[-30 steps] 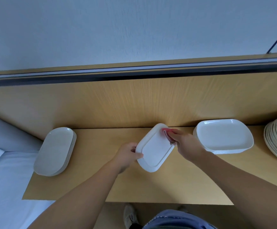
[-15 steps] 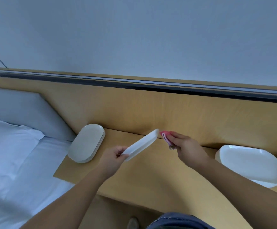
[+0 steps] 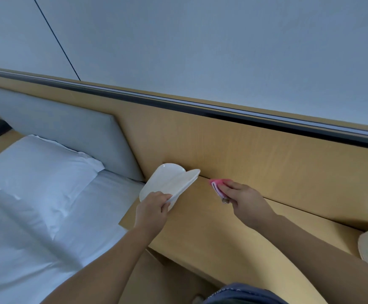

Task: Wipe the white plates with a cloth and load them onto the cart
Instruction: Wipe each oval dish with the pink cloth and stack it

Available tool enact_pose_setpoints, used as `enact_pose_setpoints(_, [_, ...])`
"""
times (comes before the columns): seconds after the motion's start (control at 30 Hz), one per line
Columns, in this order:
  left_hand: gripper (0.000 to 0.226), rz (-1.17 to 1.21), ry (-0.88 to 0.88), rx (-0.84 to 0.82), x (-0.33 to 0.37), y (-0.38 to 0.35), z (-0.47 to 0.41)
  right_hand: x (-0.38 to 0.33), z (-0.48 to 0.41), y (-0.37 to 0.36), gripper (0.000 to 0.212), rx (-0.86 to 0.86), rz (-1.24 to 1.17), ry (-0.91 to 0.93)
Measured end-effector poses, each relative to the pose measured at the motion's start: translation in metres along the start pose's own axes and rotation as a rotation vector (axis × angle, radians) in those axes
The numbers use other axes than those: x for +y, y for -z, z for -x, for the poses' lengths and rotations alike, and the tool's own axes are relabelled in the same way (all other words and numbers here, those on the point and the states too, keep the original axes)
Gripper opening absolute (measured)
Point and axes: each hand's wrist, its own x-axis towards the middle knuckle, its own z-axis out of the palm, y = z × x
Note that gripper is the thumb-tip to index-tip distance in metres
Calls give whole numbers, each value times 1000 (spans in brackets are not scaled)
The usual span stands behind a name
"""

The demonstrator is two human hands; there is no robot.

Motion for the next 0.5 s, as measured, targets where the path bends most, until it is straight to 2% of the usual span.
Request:
enact_pose_setpoints(0.17, [25,-107,-44,-123,-33,-6,-10,-17,-16,-13,57,2,-3,-28])
enact_pose_setpoints(0.37, [34,-231,-48,-487,-51,-17,-29,-31,-25,-30,60,-40,-21,-102])
enact_pose_setpoints(0.5, [32,-275,-70,-547,-62,-29,-34,-35,-28,-34,61,-60,-8,-128])
